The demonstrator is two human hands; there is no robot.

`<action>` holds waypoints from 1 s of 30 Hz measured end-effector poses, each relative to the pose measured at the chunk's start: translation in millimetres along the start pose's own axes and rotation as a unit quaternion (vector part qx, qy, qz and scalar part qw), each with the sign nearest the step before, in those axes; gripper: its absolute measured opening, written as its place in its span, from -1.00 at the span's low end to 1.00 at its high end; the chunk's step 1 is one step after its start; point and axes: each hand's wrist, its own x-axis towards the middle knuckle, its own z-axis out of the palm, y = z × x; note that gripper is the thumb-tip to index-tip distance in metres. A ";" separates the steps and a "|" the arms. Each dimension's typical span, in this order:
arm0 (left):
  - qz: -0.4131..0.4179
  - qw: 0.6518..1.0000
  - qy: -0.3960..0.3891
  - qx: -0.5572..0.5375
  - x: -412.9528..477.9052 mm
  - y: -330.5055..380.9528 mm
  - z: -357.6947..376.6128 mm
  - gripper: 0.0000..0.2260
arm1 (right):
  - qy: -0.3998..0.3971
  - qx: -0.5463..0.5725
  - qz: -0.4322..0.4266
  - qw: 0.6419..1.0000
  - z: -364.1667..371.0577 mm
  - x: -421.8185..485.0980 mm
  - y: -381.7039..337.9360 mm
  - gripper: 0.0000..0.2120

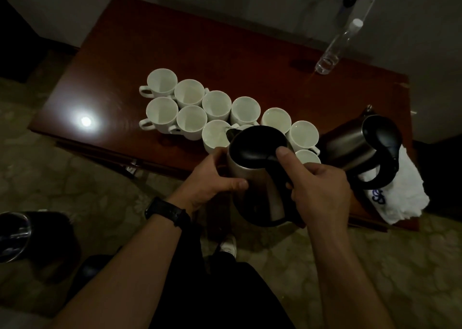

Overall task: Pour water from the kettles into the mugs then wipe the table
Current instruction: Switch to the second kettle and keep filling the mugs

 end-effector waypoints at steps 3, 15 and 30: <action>-0.002 1.000 0.003 -0.001 -0.3 0.2 0.4 -0.14 | 0.000 0.001 0.000 1.000 0.6 -0.5 1.3 -0.47; -0.012 1.000 -0.008 0.015 1.4 5.7 1.2 -0.07 | 0.008 -0.002 0.000 1.000 -0.6 1.1 3.9 -0.42; -0.016 1.000 -0.004 0.001 1.9 4.2 1.0 -0.08 | 0.009 -0.015 -0.009 1.000 3.2 2.6 2.2 -0.48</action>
